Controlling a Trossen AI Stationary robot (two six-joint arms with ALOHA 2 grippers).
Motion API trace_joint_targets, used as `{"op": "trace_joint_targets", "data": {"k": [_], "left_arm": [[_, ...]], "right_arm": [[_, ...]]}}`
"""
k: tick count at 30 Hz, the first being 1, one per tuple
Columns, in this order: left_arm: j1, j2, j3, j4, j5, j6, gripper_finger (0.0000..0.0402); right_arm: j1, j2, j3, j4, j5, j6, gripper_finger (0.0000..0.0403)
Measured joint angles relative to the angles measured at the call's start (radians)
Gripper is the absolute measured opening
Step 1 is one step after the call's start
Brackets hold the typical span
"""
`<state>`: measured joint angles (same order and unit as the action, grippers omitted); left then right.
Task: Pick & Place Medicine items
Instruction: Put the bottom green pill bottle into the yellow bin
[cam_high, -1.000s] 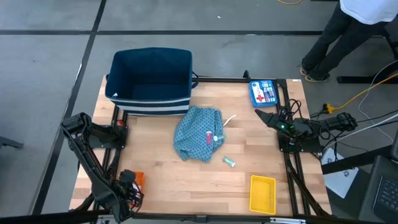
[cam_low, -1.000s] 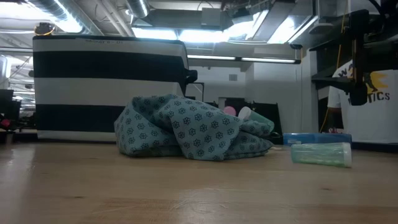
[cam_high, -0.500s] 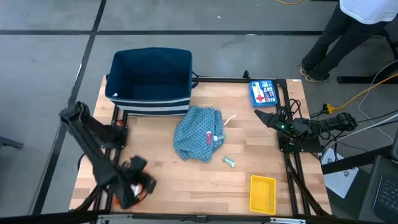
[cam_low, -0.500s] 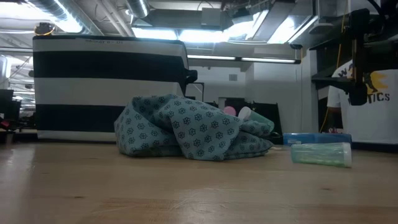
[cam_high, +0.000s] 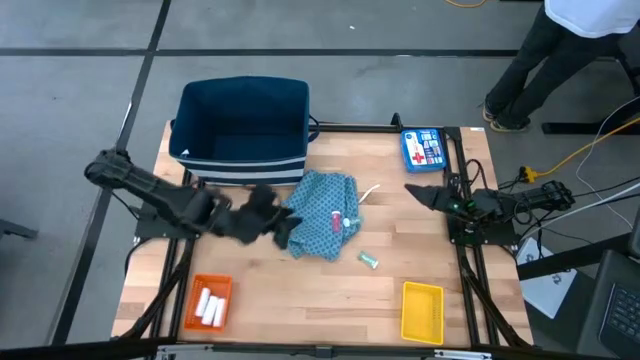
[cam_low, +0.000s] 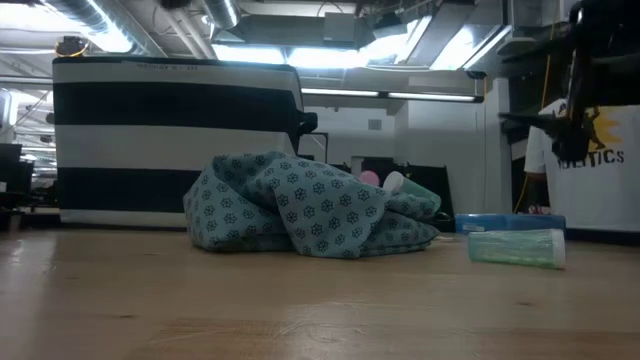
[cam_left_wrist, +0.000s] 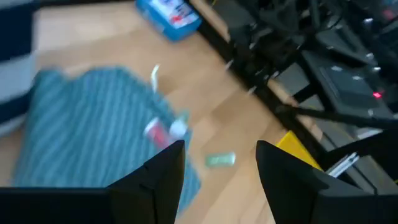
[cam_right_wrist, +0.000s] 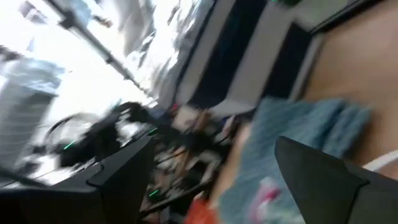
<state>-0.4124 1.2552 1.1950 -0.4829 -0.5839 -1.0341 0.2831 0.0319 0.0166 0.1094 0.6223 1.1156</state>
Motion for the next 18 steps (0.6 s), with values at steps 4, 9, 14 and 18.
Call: {"op": "trace_joint_targets", "data": {"k": [4, 9, 14, 18], "left_arm": [[0.13, 0.06, 0.0, 0.16, 0.121, 0.128, 0.0194], [0.235, 0.153, 0.0, 0.353, 0.247, 0.202, 0.0194], [0.271, 0.226, 0.0, 0.446, 0.302, 0.236, 0.0194], [0.271, 0.25, 0.0, 0.448, 0.295, 0.226, 0.0194]], "right_arm": [[0.0, 0.0, 0.0, 0.11, -0.063, -0.005, 0.0334], [-0.001, 0.0, 0.0, 0.183, 0.001, -0.113, 0.0334], [-0.001, 0.0, 0.0, 0.187, 0.111, -0.207, 0.0334], [-0.001, 0.0, 0.0, 0.253, 0.003, -0.117, 0.0334]]}}
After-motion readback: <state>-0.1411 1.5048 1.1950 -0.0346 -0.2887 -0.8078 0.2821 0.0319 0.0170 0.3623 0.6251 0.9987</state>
